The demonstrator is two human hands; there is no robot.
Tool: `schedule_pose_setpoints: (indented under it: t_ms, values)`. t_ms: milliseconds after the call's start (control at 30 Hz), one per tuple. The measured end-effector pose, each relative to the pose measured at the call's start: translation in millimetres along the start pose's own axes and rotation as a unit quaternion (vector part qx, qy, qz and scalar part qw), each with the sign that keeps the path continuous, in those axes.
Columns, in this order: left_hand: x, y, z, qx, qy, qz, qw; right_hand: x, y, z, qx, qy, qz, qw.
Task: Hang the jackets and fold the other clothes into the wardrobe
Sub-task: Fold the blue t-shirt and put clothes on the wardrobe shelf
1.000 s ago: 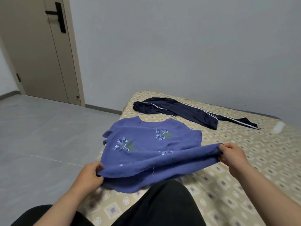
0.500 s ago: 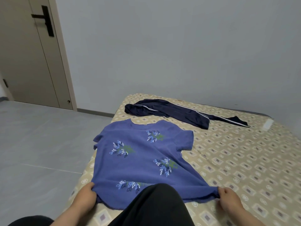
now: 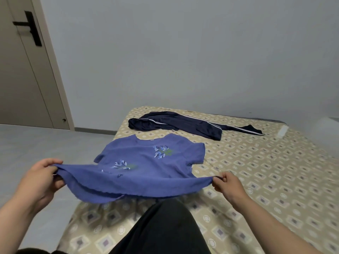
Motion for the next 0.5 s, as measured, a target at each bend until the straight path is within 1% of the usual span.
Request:
schedule_pose_setpoints:
  t_ms: [100,167,200,267,367,433,500]
  values:
    - [-11.3,11.0,-4.5,0.007,0.015,0.030,0.999,-14.5,-16.6,0.8,-0.013,0.046,0.045,0.998]
    - [-19.0,12.7,-6.0,0.001,0.005,0.029,1.000,-24.7,-24.3,-0.7,-0.019,0.086,0.052,0.995]
    - [-22.1,12.7,-6.5,0.001,0.000,0.019,1.000,-28.6,-27.8,-0.8,-0.016,0.106,0.044,0.993]
    - [-25.0,10.3,-6.1,0.009,0.002,-0.009,1.000,-33.9,-32.4,0.0,0.013,0.122,-0.020,0.992]
    - [-27.0,4.3,-6.0,0.017,0.031,-0.039,0.999,-34.5,-39.4,3.2,0.063,0.075,-0.138,0.986]
    - [-28.9,1.1,-8.8,0.025,0.062,-0.046,0.997,-37.2,-47.6,8.9,0.070,0.034,-0.161,0.984]
    - [-27.1,-7.4,-17.3,0.024,0.077,-0.035,0.996,-44.4,-51.6,15.4,0.077,-0.016,-0.149,0.986]
Point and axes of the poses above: each hand's wrist, its own z-axis away from the middle knuckle, its own x-axis out of the palm, y = z × x, the point moved 3 cm from there along -z, towards the middle knuckle, and after that the axes turned 1 degree about -y, right-handed, at the moved point
